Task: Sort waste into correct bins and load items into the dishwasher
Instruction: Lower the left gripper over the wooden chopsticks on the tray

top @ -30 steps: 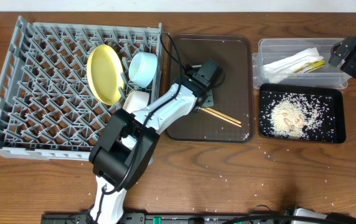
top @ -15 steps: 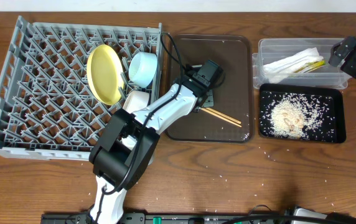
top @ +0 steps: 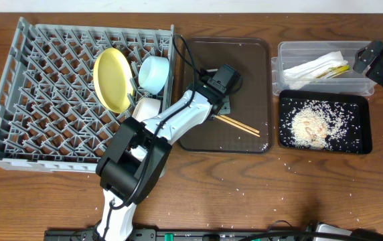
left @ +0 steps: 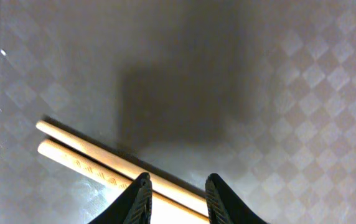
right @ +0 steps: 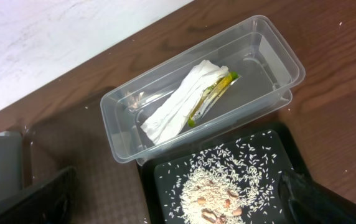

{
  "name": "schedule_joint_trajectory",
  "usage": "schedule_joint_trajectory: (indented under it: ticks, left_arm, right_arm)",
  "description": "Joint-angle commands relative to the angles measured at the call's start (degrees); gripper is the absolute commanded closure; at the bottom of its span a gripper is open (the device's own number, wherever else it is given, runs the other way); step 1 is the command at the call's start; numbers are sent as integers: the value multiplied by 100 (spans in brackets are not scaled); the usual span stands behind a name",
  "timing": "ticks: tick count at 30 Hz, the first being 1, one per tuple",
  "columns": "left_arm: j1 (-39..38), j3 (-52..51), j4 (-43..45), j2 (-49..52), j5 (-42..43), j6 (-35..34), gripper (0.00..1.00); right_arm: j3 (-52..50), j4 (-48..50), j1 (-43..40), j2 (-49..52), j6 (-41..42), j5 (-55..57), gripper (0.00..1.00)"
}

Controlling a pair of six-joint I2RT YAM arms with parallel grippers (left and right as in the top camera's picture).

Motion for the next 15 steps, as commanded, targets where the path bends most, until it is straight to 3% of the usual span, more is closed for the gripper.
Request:
schedule_joint_trajectory:
  ticks: [1, 8, 12, 13, 15]
  left_arm:
    - [-17, -17, 70, 107, -387, 9, 69]
    - [-20, -17, 490, 107, -442, -20, 68]
    - [-48, -17, 197, 107, -363, 116, 56]
    - [-55, -17, 162, 107, -310, 396, 54]
    - [-55, -17, 170, 105, 42, 1742, 51]
  right_arm:
    - [74, -15, -11, -13, 72, -24, 1]
    - [74, -15, -11, -13, 72, -24, 1]
    - [74, -17, -11, -13, 72, -24, 1]
    - [74, -17, -11, -13, 72, -24, 1]
    - [74, -17, -11, -13, 72, -24, 1]
